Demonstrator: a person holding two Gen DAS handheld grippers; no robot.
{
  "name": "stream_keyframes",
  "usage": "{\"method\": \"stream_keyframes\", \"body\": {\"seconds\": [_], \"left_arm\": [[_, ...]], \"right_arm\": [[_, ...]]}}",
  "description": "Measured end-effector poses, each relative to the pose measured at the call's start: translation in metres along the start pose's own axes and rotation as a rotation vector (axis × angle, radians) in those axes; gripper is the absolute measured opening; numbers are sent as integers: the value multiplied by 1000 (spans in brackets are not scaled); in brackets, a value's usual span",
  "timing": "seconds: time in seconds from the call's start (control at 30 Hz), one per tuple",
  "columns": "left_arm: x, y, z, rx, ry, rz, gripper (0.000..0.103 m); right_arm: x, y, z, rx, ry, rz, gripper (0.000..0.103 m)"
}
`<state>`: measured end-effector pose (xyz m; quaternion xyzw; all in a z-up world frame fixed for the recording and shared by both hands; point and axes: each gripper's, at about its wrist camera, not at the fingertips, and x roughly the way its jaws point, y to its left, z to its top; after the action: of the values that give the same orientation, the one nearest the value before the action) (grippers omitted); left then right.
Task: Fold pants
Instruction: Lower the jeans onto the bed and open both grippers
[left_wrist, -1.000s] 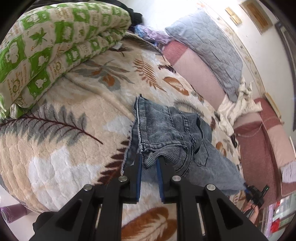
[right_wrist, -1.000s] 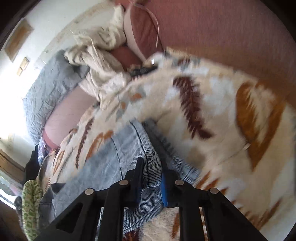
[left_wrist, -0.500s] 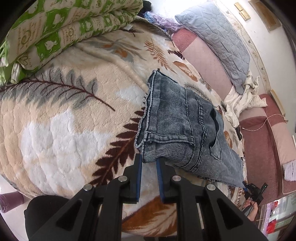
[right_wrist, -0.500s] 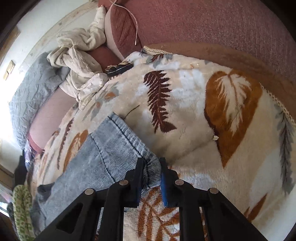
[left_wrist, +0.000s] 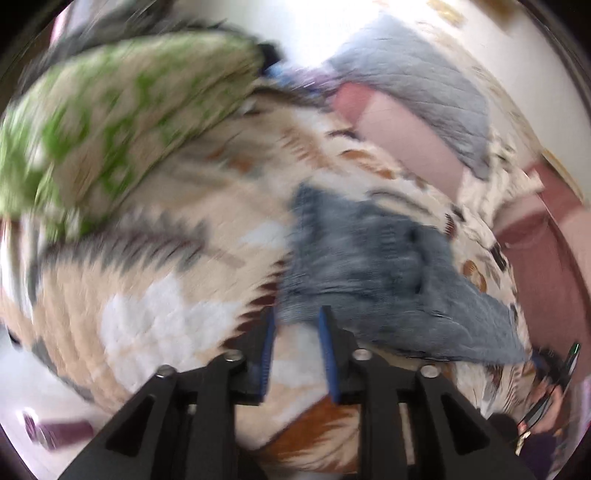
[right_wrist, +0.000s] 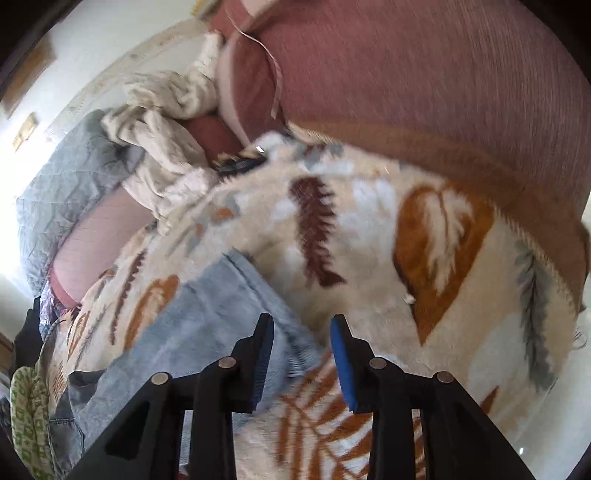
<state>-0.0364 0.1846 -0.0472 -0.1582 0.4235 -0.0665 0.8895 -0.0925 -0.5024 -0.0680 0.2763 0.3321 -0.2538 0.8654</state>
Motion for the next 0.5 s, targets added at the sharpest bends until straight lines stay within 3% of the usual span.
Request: {"method": "stream_keyframes", "body": {"seconds": [0.07, 0.17, 0.3, 0.5], "left_arm": [[-2, -33, 0, 86, -32, -16, 51], [9, -89, -4, 221, -45, -36, 63], [40, -149, -18, 355, 14, -23, 67], [91, -181, -27, 326, 136, -50, 67]], "right_arm": [[-6, 18, -3, -36, -6, 48, 34], [-10, 66, -22, -160, 20, 138, 34], [3, 137, -74, -358, 131, 258, 34], [14, 182, -128, -585, 148, 262, 35]]}}
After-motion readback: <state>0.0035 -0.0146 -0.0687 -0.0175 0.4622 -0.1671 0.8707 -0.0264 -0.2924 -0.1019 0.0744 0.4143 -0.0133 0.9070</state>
